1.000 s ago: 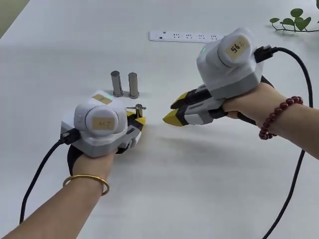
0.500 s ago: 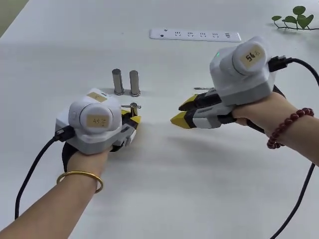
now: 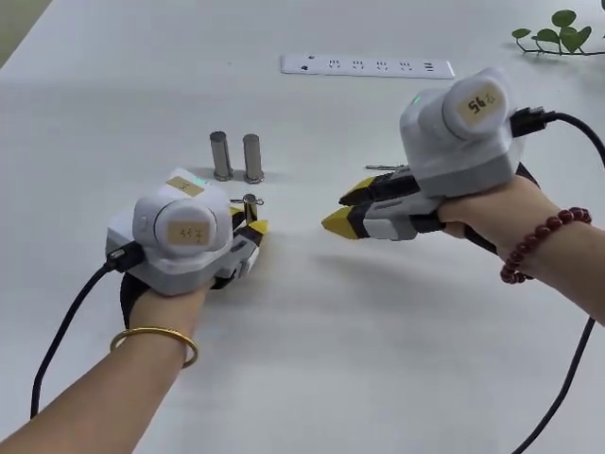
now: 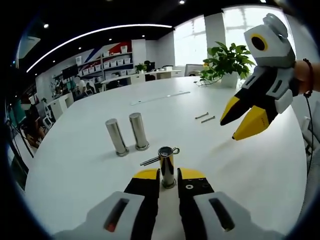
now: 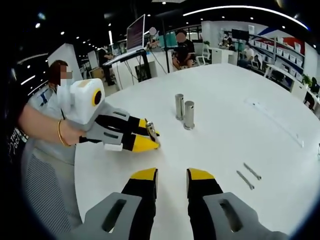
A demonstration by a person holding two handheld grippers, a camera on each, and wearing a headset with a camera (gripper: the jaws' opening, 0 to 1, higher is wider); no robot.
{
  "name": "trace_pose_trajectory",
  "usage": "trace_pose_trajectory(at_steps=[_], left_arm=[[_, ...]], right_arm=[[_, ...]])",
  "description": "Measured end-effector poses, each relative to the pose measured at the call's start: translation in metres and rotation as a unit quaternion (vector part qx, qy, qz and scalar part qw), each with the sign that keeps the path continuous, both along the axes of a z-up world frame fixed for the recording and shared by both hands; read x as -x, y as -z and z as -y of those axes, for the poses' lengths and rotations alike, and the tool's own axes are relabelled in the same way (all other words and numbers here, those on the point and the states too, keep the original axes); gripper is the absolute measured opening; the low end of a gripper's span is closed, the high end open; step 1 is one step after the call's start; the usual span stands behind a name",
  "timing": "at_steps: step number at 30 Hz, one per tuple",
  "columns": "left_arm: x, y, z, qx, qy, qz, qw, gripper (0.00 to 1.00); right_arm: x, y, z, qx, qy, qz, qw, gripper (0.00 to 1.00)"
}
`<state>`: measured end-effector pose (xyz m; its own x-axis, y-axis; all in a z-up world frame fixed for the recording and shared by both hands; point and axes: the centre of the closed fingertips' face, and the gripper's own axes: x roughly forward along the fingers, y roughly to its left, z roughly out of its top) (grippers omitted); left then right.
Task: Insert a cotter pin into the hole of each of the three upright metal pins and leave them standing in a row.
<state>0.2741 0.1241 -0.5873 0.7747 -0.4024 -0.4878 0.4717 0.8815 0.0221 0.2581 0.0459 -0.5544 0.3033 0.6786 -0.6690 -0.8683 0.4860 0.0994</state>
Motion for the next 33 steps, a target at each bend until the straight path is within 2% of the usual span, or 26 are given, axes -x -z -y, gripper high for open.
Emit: trace_pose_trajectory(at_steps=[4, 7, 9, 12, 17, 22, 23, 24, 27, 31, 33], left_arm=[[0.001, 0.003, -0.002, -0.001, -0.002, -0.005, 1.0, 0.14], [0.003, 0.004, -0.003, -0.001, -0.002, -0.011, 0.9999, 0.18], [0.006, 0.003, -0.006, 0.001, -0.004, -0.015, 0.9999, 0.21], [0.009, 0.001, -0.01, 0.022, -0.019, -0.026, 0.9992, 0.24], [0.011, -0.008, -0.013, 0.034, -0.025, -0.024, 0.9988, 0.33], [0.014, -0.017, -0.014, 0.046, -0.028, -0.02, 0.9983, 0.41], [0.015, -0.018, -0.017, 0.046, -0.035, -0.023, 0.9981, 0.43], [0.016, -0.02, -0.018, 0.048, -0.035, -0.025, 0.9979, 0.46], [0.021, -0.026, -0.021, 0.047, -0.031, -0.016, 0.9983, 0.47], [0.028, -0.031, -0.027, 0.044, -0.026, -0.012, 0.9986, 0.5], [0.031, -0.035, -0.029, 0.048, -0.024, -0.009, 0.9985, 0.52]], right_arm=[[-0.006, -0.002, -0.003, -0.008, 0.006, 0.002, 1.0, 0.19], [-0.011, -0.004, -0.006, -0.016, 0.01, 0.002, 0.9998, 0.19], [-0.013, -0.007, -0.011, -0.028, 0.003, 0.02, 0.9994, 0.18], [-0.016, -0.01, -0.016, -0.034, 0.002, 0.026, 0.9991, 0.17], [-0.038, -0.02, -0.032, -0.059, 0.005, 0.055, 0.9967, 0.17], [-0.054, -0.023, -0.044, -0.072, 0.012, 0.069, 0.995, 0.17], [-0.058, -0.023, -0.047, -0.075, 0.012, 0.072, 0.9945, 0.18], [-0.061, -0.023, -0.05, -0.078, 0.013, 0.073, 0.9942, 0.18], [-0.069, -0.02, -0.059, -0.088, 0.017, 0.066, 0.9937, 0.18], [-0.088, -0.007, -0.068, -0.077, 0.018, 0.074, 0.9941, 0.2], [-0.088, -0.007, -0.073, -0.082, 0.019, 0.07, 0.994, 0.21]])
